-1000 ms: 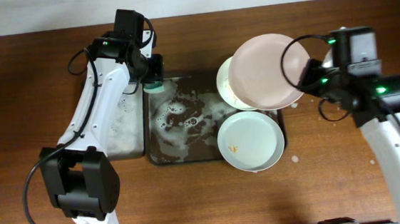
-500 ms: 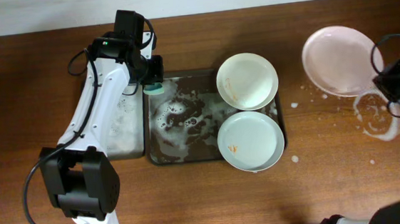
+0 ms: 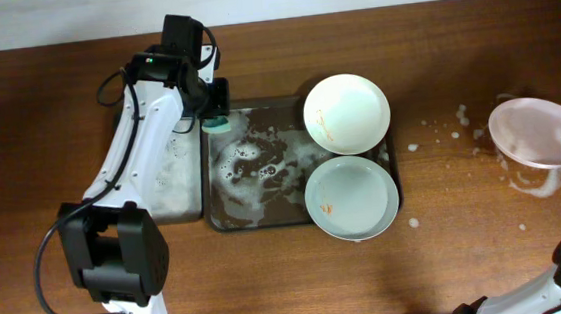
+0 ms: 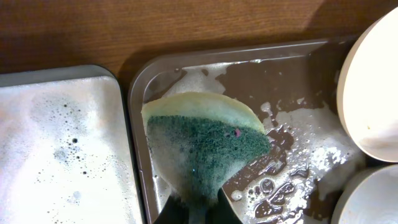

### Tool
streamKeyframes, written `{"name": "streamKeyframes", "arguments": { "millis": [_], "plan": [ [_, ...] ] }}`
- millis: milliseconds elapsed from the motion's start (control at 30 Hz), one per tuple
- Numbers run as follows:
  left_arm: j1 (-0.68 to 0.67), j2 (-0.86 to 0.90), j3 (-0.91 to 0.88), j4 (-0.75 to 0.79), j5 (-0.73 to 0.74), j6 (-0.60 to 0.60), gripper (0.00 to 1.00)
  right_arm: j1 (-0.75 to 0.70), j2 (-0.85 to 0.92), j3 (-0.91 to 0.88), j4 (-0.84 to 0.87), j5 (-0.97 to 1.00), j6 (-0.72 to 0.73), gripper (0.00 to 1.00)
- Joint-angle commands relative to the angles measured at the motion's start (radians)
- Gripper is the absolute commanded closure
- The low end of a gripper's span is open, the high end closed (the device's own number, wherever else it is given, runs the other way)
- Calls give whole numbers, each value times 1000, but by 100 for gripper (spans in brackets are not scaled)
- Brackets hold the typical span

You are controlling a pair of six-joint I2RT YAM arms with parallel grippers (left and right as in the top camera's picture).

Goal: Clean dirty plates on tray and stack at the side
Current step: 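Set the pink plate down on the table right of the tray, then move the right gripper back and grasp the pale green plate rim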

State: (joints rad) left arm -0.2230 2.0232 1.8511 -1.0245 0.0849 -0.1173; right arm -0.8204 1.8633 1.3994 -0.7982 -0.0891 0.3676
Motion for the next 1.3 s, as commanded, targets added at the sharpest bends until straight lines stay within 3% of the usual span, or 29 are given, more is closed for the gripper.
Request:
{"name": "streamKeyframes", "arguments": {
  "millis": [0, 167, 200, 267, 300, 467, 533, 633, 800, 967, 1033, 1267],
  "plan": [
    [-3, 20, -4, 3, -3, -10, 99, 3, 41, 1, 42, 23, 10, 96],
    [-3, 20, -4, 18, -3, -10, 99, 18, 79, 1, 66, 23, 3, 92],
    [-3, 20, -4, 18, -3, -10, 99, 18, 79, 1, 74, 22, 3, 84],
    [-3, 20, -4, 17, -3, -10, 99, 18, 79, 1, 72, 11, 3, 54],
    [-3, 20, -4, 18, -3, -10, 99, 18, 77, 3, 67, -31, 3, 49],
    [-3, 20, -4, 17, -3, -10, 99, 37, 9, 69, 11, -321, -32, 49],
    [-3, 20, -4, 17, -3, -10, 99, 76, -49, 109, -42, -348, -51, 49],
    [-3, 20, -4, 18, -3, -10, 99, 227, -146, 121, -156, -346, -95, 48],
    [-3, 20, -4, 17, -3, -10, 99, 520, -121, 47, -373, -315, -132, 44],
    [-3, 20, -4, 17, -3, -10, 99, 727, -119, -105, -330, -224, -96, 45],
    [-3, 20, -4, 17, -3, -10, 99, 775, -117, -196, -285, -212, -71, 52],
    [-3, 20, -4, 18, -3, -10, 99, 810, -116, -363, -137, -213, -60, 64]
  ]
}}
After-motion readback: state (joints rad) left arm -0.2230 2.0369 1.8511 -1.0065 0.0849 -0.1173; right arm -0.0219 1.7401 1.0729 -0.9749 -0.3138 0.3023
